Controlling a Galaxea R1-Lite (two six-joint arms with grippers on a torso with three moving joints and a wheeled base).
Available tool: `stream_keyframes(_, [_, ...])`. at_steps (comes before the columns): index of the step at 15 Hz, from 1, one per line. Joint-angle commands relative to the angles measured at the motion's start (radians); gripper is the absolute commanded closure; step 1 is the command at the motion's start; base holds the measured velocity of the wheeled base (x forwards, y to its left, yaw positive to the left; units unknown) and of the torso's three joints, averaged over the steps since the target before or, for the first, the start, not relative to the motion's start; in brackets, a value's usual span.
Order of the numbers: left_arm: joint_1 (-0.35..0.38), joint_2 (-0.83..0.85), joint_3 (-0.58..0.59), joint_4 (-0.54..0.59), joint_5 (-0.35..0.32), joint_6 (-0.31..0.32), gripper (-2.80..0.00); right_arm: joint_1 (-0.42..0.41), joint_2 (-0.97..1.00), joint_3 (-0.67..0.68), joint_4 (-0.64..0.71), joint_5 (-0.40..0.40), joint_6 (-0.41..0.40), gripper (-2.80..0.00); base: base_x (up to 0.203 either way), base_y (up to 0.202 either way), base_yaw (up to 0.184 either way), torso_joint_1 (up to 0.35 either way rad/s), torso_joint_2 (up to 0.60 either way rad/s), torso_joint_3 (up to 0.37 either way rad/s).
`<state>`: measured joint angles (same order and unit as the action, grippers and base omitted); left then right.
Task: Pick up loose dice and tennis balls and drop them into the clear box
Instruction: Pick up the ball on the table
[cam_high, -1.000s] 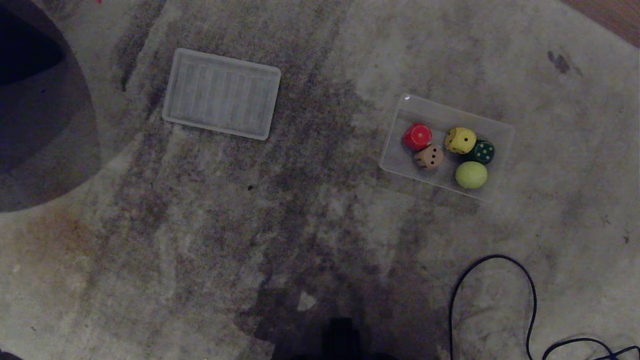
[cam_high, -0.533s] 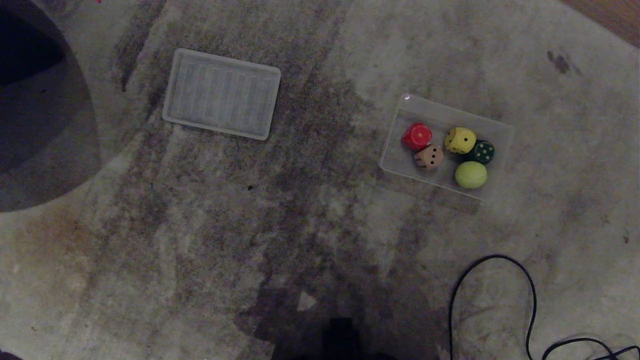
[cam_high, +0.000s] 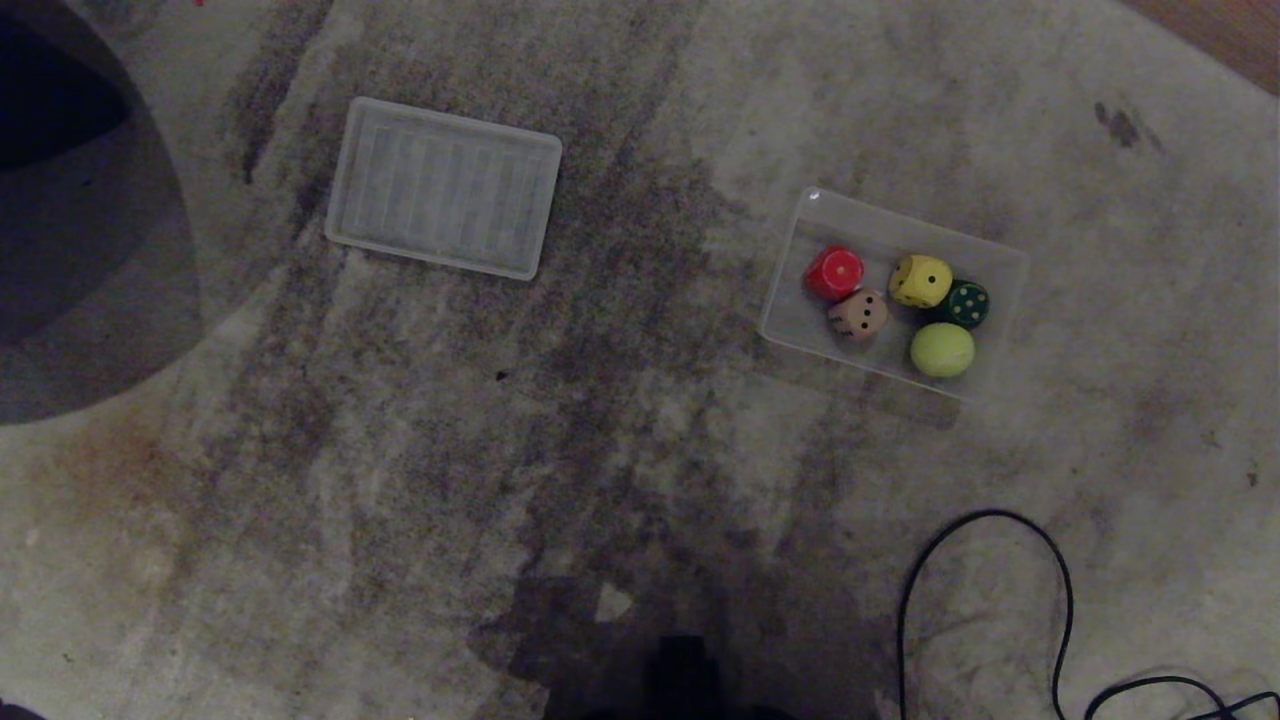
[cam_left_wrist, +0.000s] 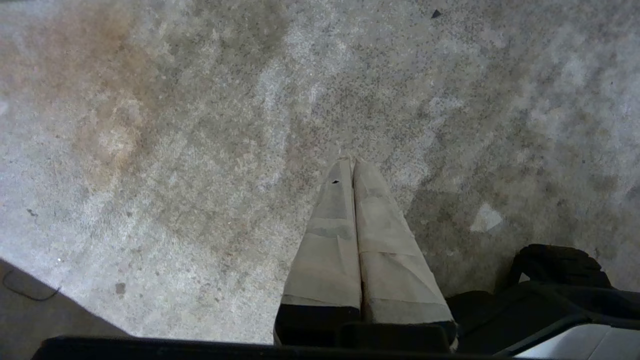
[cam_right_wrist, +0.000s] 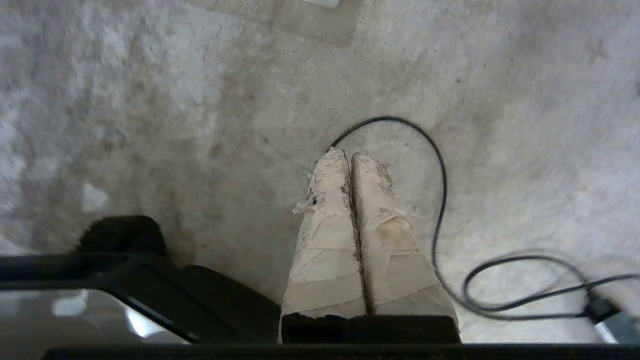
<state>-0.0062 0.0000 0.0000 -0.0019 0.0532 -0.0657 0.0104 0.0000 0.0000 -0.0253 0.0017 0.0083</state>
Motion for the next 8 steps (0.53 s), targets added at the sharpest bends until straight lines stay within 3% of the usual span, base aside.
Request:
stream_keyframes(1, [0.000, 0.002, 0.002, 0.001, -0.003, 0.007, 0.00, 0.000, 0.000, 0.011, -0.001, 0.003, -0.010, 0.00, 0.000, 0.000, 0.000, 0.000, 0.00, 0.000])
stream_keyframes(8, [0.000, 0.002, 0.002, 0.002, 0.000, 0.001, 0.00, 0.000, 0.000, 0.011, -0.001, 0.004, -0.010, 0.00, 0.000, 0.000, 0.000, 0.000, 0.00, 0.000])
